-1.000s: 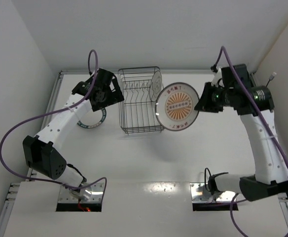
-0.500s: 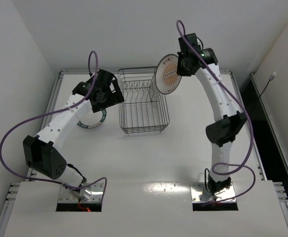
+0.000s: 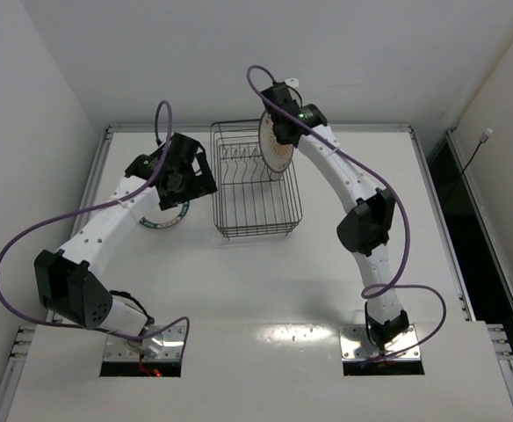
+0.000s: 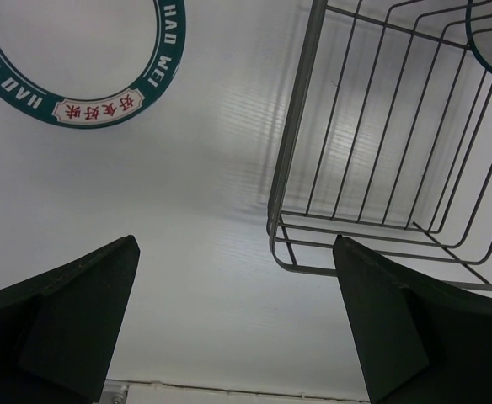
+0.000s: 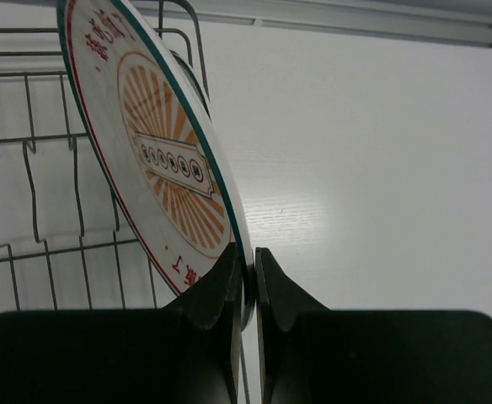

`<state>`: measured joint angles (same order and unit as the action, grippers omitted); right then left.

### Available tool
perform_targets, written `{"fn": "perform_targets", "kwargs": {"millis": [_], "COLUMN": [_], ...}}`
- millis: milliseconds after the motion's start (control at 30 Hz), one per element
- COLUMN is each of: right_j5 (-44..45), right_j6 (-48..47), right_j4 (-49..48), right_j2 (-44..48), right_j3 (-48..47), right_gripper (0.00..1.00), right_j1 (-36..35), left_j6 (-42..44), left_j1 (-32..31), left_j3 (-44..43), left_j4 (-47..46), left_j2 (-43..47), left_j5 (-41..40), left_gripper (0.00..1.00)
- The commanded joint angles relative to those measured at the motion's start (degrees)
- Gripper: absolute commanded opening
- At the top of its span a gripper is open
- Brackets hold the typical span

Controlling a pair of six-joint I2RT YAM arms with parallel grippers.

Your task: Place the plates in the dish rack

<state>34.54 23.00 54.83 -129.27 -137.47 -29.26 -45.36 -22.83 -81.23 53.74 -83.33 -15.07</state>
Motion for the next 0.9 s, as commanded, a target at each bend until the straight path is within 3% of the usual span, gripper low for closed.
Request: {"fn": "perform_targets", "kwargs": {"millis": [0,267,633,867], "right_j5": [11.06,16.95,16.78,19.59], "right_j6": [-4.02,-5.25,-5.25,-10.34], "right_j4": [-4.91,-5.43,-8.77,-12.82], "right_j2": [-1.15,-4.41,-2.39,-1.68], "right_j3": [-3.59,-5.88,-7.46,-7.46], "right_gripper": [0.0,0.0,0.01,0.01], "right_j1": [-1.41,-1.95,-3.08,-3.62], "left_j6": [1.33,2.39,3.44,4.06], "left_j1": [0.15,0.15,0.15,0.15], "left_j3": [1.24,3.71,3.71,3.71], "left_j4": [-0.65,-0.65,-0.65,-0.65], "left_j2": [3.7,8.44,9.5,12.14], "left_j5": [-1.19,-4.61,-5.85,-8.84], "left_gripper": [1.0,1.0,1.0,1.0]}}
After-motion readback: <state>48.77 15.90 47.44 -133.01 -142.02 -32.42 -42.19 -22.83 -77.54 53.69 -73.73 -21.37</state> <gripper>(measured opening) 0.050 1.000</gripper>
